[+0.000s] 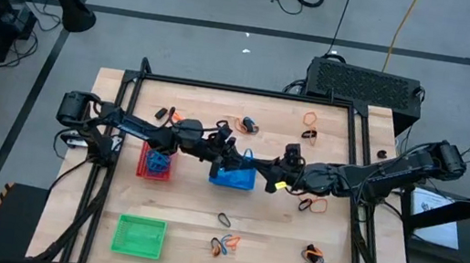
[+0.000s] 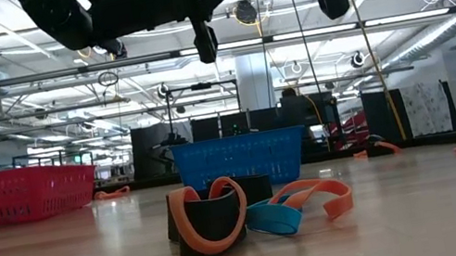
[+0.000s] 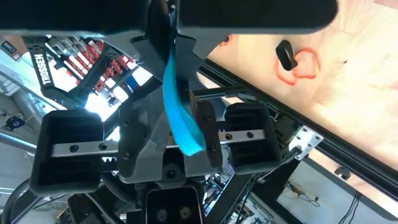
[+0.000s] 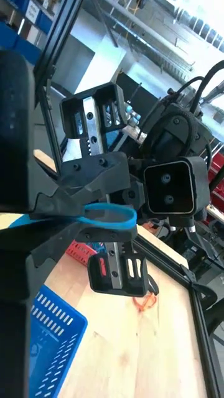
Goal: Sort rubber bands into baskets
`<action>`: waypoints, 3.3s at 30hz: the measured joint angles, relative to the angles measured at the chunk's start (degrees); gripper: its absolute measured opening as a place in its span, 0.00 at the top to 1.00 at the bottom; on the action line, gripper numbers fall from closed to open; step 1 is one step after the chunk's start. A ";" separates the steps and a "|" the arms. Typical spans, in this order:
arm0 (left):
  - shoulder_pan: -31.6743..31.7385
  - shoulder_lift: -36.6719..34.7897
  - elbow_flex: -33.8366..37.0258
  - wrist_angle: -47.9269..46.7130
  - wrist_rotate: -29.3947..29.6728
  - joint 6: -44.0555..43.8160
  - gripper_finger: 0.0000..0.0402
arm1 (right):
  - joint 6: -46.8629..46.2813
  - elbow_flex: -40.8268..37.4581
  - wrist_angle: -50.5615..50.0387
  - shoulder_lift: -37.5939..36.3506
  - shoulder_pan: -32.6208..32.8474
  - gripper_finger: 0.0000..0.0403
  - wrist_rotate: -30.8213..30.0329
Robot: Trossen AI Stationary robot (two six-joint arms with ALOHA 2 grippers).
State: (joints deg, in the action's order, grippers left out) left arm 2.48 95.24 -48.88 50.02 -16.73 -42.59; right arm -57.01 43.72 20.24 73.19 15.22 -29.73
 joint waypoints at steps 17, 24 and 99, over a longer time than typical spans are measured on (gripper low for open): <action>-0.43 -14.52 0.00 -40.78 2.98 9.77 1.00 | 6.60 0.04 -5.01 -0.78 -5.44 0.58 6.22; -5.48 -29.81 -0.02 -75.45 17.88 11.73 1.00 | 7.34 0.04 -5.44 -0.76 -9.65 0.55 12.21; -16.70 -21.75 0.00 -113.55 29.09 1.07 1.00 | -36.85 -0.02 -48.52 15.66 40.36 0.55 43.58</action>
State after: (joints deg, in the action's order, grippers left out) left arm -14.22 73.49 -48.88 -63.53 12.36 -41.52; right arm -93.86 43.70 -28.29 88.85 55.58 13.85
